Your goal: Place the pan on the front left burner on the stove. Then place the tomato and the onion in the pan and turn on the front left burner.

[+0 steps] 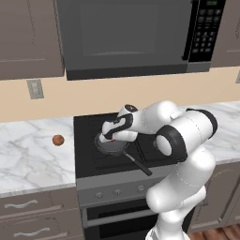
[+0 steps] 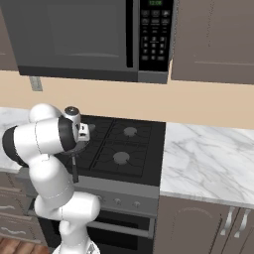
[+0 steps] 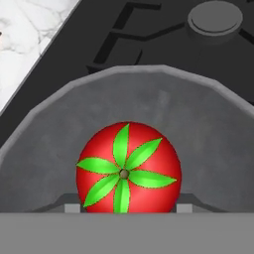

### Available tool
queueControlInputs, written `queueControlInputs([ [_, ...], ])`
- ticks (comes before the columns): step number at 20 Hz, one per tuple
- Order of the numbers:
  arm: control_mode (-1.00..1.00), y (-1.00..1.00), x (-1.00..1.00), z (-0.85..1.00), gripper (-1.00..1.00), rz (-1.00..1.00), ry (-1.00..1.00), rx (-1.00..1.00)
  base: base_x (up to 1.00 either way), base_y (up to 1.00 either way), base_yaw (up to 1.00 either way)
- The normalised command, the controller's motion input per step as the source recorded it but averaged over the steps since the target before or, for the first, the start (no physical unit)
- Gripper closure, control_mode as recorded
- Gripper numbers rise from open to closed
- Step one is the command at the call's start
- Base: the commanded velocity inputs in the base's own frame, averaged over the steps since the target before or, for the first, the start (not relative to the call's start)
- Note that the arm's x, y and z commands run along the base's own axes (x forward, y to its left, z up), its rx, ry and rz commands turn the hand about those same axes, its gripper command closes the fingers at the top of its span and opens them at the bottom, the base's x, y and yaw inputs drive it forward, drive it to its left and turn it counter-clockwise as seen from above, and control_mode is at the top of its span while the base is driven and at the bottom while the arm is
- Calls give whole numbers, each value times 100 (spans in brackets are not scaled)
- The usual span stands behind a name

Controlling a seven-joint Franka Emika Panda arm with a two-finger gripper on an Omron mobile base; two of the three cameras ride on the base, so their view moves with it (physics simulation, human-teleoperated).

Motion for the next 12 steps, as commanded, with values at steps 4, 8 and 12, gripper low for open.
queueControlInputs([
  [4,-100,0,0,0,-100,0,2,0,0,0,0],
  [8,-100,0,0,0,-100,0,0,0,0,0,0],
  [12,-100,1,0,9,-100,0,0,0,0,0,0],
])
